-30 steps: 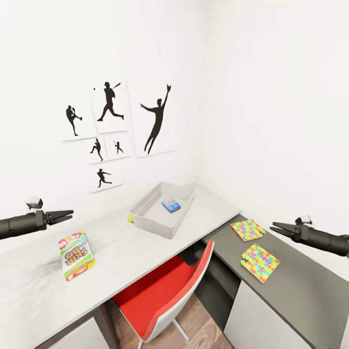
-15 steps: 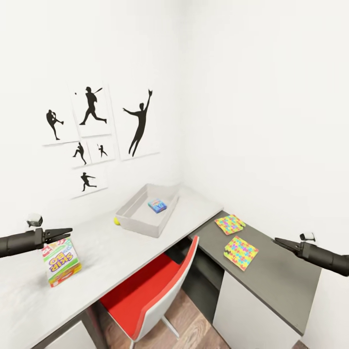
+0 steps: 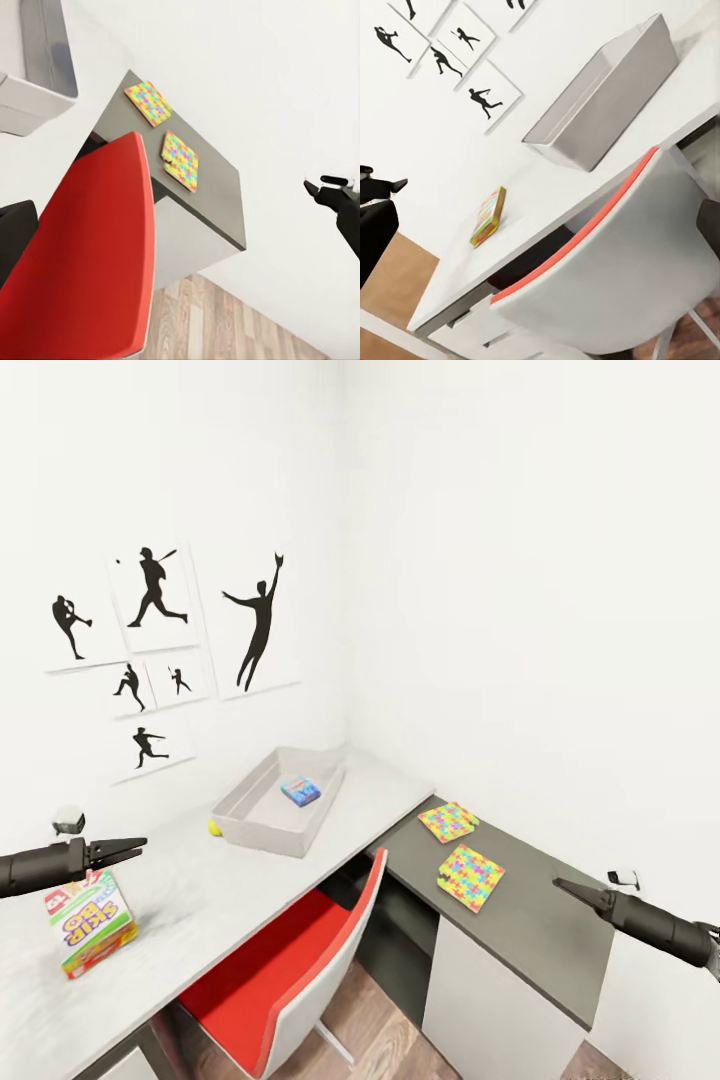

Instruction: Put all the toys in the child's room - the three board games (two on the bed and one on the table), the two jigsaw puzzles on the table, and the tennis ball on the table - inside the toy box on the table in the child's room.

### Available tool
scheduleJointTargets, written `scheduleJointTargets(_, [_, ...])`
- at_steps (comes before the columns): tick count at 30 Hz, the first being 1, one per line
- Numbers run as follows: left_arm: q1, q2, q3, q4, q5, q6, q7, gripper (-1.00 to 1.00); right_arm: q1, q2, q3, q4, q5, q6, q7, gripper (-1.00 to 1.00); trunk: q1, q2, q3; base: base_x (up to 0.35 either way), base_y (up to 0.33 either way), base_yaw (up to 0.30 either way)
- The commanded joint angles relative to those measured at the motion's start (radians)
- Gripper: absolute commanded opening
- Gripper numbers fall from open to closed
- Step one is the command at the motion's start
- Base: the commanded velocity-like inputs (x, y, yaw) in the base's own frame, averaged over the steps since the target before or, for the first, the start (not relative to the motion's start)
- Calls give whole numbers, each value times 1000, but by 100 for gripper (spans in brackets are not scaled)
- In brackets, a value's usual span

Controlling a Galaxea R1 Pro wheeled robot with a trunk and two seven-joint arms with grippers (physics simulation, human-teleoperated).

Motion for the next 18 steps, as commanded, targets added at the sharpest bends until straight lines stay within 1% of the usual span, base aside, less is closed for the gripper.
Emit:
scheduleJointTargets(1, [0, 0, 1, -1, -5, 10, -6, 100, 6, 4, -2, 0, -1, 4, 3, 100, 1, -2, 0, -1, 0, -171])
scheduleJointTargets(4, [0, 0, 1, -1, -5, 10, -6, 100, 24, 18, -2, 0, -7, -17, 4, 100, 1, -2, 4, 0, 0, -170])
scheduleJointTargets(5, [0, 0, 0, -1, -5, 10, -6, 100, 36, 29, -3, -1, -13, -29, 4, 100, 1, -2, 5, 0, 0, -169])
scheduleJointTargets(8, [0, 0, 0, -1, -5, 10, -6, 100, 52, 41, -4, -3, -23, -38, 4, 100, 1, -2, 10, 0, 0, -169])
scheduleJointTargets(13, [0, -1, -3, -2, -5, 10, -6, 100, 66, 51, -5, -5, -43, -46, 4, 100, 1, -2, 17, 0, 0, -168])
scheduleJointTargets(18, [0, -2, -6, -4, -5, 10, -6, 100, 70, 55, -5, -5, -52, -47, 4, 100, 1, -2, 24, 0, 0, -167])
